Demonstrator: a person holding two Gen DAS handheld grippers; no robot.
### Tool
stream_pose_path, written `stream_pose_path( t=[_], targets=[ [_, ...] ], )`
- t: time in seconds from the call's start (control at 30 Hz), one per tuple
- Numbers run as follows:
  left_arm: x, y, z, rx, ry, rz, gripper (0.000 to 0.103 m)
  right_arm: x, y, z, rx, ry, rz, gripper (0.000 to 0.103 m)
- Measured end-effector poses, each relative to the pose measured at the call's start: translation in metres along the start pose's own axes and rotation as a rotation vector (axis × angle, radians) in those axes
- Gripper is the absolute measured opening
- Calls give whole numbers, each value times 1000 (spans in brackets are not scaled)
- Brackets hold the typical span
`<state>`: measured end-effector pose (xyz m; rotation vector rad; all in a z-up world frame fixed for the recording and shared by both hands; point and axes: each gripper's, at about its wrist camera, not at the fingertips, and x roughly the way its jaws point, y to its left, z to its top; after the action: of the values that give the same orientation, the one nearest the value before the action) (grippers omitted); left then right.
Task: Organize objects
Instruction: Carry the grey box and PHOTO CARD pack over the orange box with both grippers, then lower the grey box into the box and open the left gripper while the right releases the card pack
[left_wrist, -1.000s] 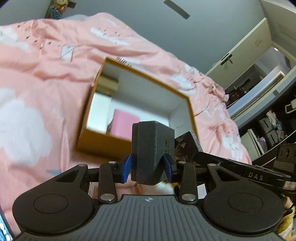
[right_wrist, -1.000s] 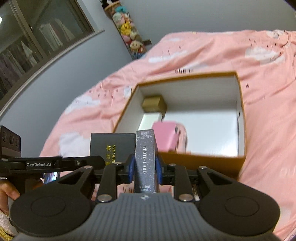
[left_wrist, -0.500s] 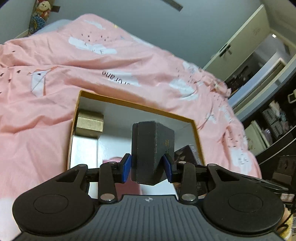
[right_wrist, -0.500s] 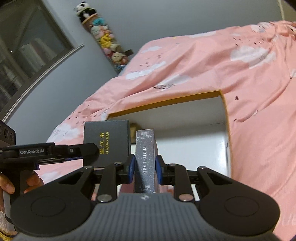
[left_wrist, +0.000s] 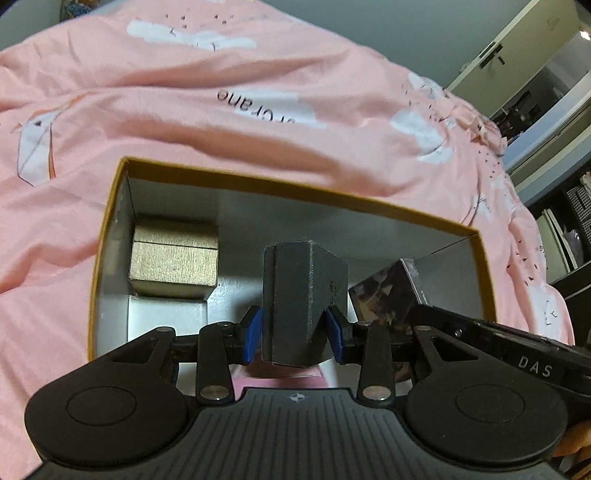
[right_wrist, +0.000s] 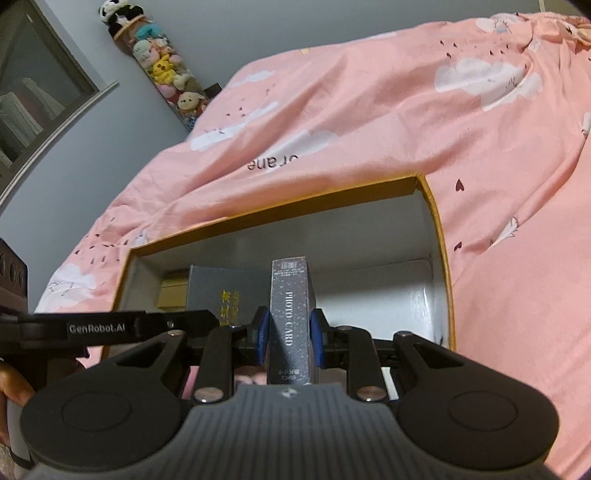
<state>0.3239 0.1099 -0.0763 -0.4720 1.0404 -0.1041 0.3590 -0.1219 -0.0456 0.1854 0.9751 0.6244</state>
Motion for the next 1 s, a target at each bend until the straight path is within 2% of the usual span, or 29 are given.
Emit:
stream_pose_path(
  t=[0.23,0.43,0.53,0.6,0.67,0.83,0.9,1.0],
  targets=[
    [13,7,5,11,57,23,42,21,-7,4,29,23,4,25],
    [16,8,10,17,62,40,43,28,-8,4,28,29,-2,25],
    [17,5,10,64,59,123,41,29,-7,5,18,29,-12,25],
    [18,4,8,83,51,143,39,30,-6,4,7,30,-14,25],
    [17,3,7,98,49,145,44,30,-5,4,-1,32,-12,25],
    [12,1,4,101,20,101,67,32,-5,4,9,29,-18,25],
    [8,-1,4,114,6,109,69,32,-5,5,17,20,-23,25],
    [1,-5,1,140,-23,98,79,35,-6,6,46,5,-21,25]
  ],
)
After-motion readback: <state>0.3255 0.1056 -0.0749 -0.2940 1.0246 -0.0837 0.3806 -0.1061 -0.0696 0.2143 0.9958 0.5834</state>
